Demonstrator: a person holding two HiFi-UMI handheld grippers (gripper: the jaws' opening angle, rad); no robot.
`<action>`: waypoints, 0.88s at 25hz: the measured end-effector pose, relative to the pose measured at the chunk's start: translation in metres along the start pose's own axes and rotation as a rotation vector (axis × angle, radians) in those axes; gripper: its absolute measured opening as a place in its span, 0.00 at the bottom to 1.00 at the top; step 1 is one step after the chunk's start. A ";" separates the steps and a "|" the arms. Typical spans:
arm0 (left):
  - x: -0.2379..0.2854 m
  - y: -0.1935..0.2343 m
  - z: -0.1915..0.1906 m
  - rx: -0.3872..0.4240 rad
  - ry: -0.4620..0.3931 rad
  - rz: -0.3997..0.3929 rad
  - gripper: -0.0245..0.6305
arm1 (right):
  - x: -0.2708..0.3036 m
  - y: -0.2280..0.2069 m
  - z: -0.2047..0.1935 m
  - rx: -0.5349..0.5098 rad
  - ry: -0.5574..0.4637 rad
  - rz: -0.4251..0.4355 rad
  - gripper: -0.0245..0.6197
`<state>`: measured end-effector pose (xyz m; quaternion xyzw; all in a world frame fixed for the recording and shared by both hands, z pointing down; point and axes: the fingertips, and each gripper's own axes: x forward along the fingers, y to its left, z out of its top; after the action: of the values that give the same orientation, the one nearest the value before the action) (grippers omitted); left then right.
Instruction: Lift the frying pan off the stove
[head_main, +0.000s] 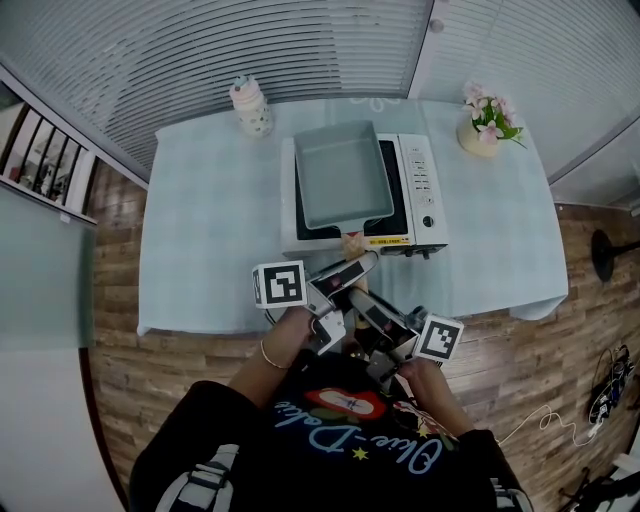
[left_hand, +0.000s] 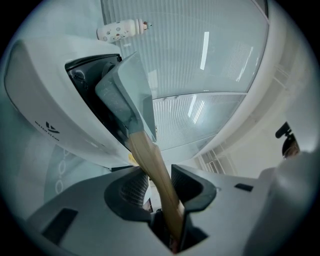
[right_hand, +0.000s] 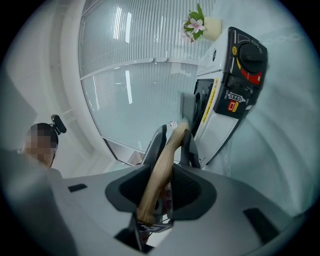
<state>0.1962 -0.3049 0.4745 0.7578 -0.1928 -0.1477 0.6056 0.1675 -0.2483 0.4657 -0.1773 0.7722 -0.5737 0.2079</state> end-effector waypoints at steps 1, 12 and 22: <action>0.000 0.000 0.000 0.001 0.002 0.005 0.25 | 0.001 0.000 0.000 0.009 -0.001 0.006 0.25; -0.004 -0.010 -0.002 0.093 0.041 0.051 0.25 | 0.004 0.009 -0.007 0.035 -0.006 0.062 0.24; -0.001 -0.031 -0.009 0.162 0.065 0.062 0.25 | -0.001 0.027 -0.008 0.025 -0.024 0.115 0.23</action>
<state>0.2026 -0.2910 0.4464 0.8024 -0.2078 -0.0882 0.5524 0.1631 -0.2339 0.4416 -0.1369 0.7712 -0.5684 0.2518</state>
